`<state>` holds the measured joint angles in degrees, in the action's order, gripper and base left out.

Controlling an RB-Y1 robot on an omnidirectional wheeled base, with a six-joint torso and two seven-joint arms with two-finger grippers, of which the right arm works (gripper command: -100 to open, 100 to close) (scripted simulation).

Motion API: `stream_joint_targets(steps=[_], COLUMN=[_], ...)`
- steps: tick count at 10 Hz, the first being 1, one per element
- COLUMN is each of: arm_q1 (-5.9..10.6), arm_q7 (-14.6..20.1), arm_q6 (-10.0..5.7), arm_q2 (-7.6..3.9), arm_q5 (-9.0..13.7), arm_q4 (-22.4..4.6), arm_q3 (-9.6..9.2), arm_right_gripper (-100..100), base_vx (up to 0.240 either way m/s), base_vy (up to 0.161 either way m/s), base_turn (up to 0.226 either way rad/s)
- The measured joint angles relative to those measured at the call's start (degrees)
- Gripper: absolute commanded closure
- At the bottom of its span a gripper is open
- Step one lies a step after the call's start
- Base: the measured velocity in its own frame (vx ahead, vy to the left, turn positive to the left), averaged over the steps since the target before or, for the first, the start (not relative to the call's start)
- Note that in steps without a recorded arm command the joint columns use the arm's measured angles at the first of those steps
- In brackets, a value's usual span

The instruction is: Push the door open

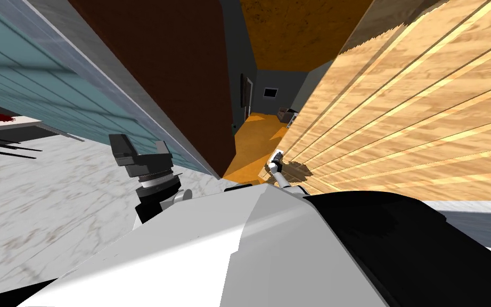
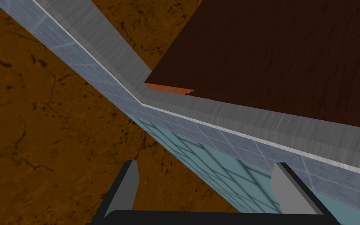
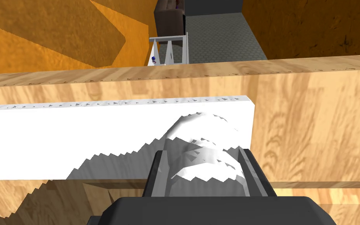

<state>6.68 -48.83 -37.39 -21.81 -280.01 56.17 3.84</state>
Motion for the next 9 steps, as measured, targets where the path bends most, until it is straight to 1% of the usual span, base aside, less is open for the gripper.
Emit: stream_joint_targets(steps=[1,2,3,4,6,8,9], arm_q1=[-0.33,-0.41,0.16,0.07,-0.92,-0.66,-0.37], arm_q7=[-0.7,-1.0,-0.5,-1.3,-2.6,-3.1,-2.3], arm_q6=[-0.19,-0.37,-1.07,-1.25,-1.97,-2.72,-3.34], arm_q2=[-0.08,-0.53,-0.86,-0.97,-0.87,-1.22,-1.72], arm_q5=[0.7,1.2,1.2,2.0,3.1,3.9,3.7], arm_q4=[0.3,0.0,-1.3,-1.1,-0.4,-1.4,-2.8], arm_q3=[0.78,1.39,1.62,2.50,3.68,4.67,4.75], arm_right_gripper=[100,100,100,100,100,100,100], base_vx=[0.217,0.188,0.187,0.202,0.197,0.186,0.182], base_vy=[-0.035,-0.054,-0.031,-0.034,-0.045,-0.056,-0.027], base_turn=[-0.033,-0.043,-0.030,-0.035,-0.037,-0.038,-0.019])
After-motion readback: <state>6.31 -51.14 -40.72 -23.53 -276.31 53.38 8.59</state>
